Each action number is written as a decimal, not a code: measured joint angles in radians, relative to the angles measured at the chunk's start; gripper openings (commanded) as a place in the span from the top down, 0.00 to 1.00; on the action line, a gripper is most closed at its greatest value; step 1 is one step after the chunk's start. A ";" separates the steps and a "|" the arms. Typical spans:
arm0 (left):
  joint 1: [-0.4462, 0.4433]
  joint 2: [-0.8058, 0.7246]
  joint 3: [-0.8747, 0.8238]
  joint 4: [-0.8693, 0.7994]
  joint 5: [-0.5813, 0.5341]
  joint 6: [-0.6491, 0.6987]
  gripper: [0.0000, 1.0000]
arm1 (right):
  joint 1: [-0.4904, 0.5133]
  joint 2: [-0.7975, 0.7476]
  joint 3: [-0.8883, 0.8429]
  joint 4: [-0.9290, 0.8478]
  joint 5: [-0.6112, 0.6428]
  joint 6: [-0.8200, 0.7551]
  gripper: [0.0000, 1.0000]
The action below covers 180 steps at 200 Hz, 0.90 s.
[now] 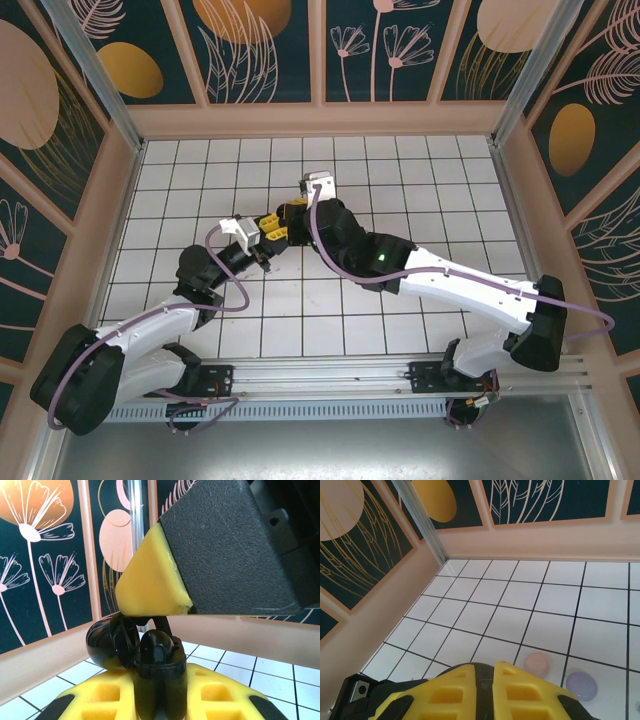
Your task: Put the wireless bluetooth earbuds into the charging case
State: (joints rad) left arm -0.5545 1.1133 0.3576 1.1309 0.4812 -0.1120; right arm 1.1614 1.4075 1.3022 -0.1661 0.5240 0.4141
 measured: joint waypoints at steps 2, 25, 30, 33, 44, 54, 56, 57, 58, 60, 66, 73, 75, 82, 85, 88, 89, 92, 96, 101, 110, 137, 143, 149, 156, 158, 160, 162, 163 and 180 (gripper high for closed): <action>0.000 0.000 0.000 -0.001 0.000 -0.002 1.00 | 0.000 0.000 0.000 -0.001 0.000 0.001 0.88; 0.000 0.000 0.000 -0.003 0.001 -0.003 1.00 | 0.006 0.001 0.000 -0.023 0.004 0.008 0.87; 0.000 0.000 0.000 -0.003 0.001 -0.005 1.00 | 0.005 0.001 0.000 -0.024 0.003 0.010 0.87; 0.000 0.000 0.000 -0.003 0.001 -0.005 1.00 | 0.005 0.001 0.000 -0.024 0.003 0.011 0.86; 0.000 0.000 0.000 -0.003 0.001 -0.006 1.00 | 0.005 0.001 0.000 -0.025 0.003 0.014 0.86; 0.000 0.000 0.000 -0.003 0.001 -0.006 1.00 | 0.005 0.001 0.000 -0.025 0.003 0.016 0.84; 0.000 0.000 0.000 -0.003 0.001 -0.006 1.00 | 0.005 0.001 0.000 -0.025 0.003 0.016 0.83; 0.000 0.000 0.000 -0.003 0.001 -0.006 1.00 | 0.005 0.001 0.000 -0.025 0.003 0.015 0.82; 0.000 0.000 0.000 -0.003 0.001 -0.006 1.00 | 0.005 0.001 0.000 -0.025 0.003 0.015 0.82; 0.000 0.000 0.000 -0.003 0.001 -0.006 1.00 | 0.005 0.001 0.000 -0.025 0.003 0.017 0.80; 0.000 0.000 0.000 -0.003 0.001 -0.006 1.00 | 0.005 0.001 0.000 -0.025 0.003 0.018 0.77; 0.000 0.000 0.000 -0.002 0.001 -0.006 1.00 | 0.005 0.001 0.000 -0.026 0.002 0.023 0.74; 0.000 0.000 0.000 -0.002 0.001 -0.006 1.00 | 0.005 0.001 0.000 -0.026 0.002 0.028 0.74; 0.000 0.000 0.000 -0.002 0.001 -0.006 1.00 | 0.005 0.001 0.000 -0.028 0.002 0.033 0.70; 0.000 0.000 0.000 -0.002 0.001 -0.006 1.00 | 0.005 0.001 0.000 -0.028 0.001 0.032 0.68; 0.000 0.000 0.000 -0.002 0.001 -0.006 1.00 | 0.005 0.001 0.000 -0.029 0.001 0.039 0.66; 0.000 0.000 0.000 -0.002 0.001 -0.006 1.00 | 0.005 0.001 0.000 -0.029 0.001 0.037 0.65; 0.000 0.000 0.000 -0.001 0.001 -0.006 1.00 | 0.005 0.001 0.000 -0.030 0.002 0.038 0.62; 0.000 0.000 0.000 0.000 0.001 -0.006 1.00 | 0.004 0.001 0.002 -0.032 0.001 0.040 0.59; 0.000 0.000 0.000 0.000 0.000 -0.006 1.00 | 0.003 0.001 0.005 -0.035 -0.001 0.049 0.56; 0.000 0.000 0.000 0.003 0.000 -0.006 1.00 | 0.001 0.000 0.008 -0.044 -0.001 0.048 0.49; 0.000 -0.001 0.007 0.021 0.003 -0.006 1.00 | -0.008 -0.024 0.015 -0.058 -0.024 0.063 0.31; -0.001 -0.002 0.010 0.025 0.007 -0.006 1.00 | -0.009 -0.035 0.016 -0.060 -0.029 0.065 0.30; -0.002 -0.002 0.011 0.028 0.009 -0.006 1.00 | -0.009 -0.049 0.018 -0.062 -0.035 0.066 0.28; -0.003 -0.003 0.013 0.032 0.010 -0.006 1.00 | -0.009 -0.063 0.021 -0.063 -0.040 0.068 0.27; -0.003 -0.003 0.013 0.034 0.010 -0.006 1.00 | -0.009 -0.069 0.022 -0.063 -0.043 0.066 0.27; -0.003 -0.003 0.013 0.035 0.010 -0.006 1.00 | -0.009 -0.074 0.024 -0.064 -0.045 0.068 0.27; -0.003 -0.003 0.013 0.037 0.010 -0.006 1.00 | -0.009 -0.079 0.025 -0.064 -0.047 0.068 0.27; -0.003 -0.003 0.013 0.037 0.010 -0.006 1.00 | -0.009 -0.081 0.026 -0.064 -0.047 0.068 0.27; -0.003 -0.003 0.013 0.040 0.010 -0.006 1.00 | -0.013 -0.122 0.039 -0.064 -0.059 0.069 0.26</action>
State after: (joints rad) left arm -0.5575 1.1107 0.3710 1.1706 0.4908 -0.1181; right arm 1.1484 1.2854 1.3407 -0.2302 0.4648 0.4831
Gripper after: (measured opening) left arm 0.213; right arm 0.734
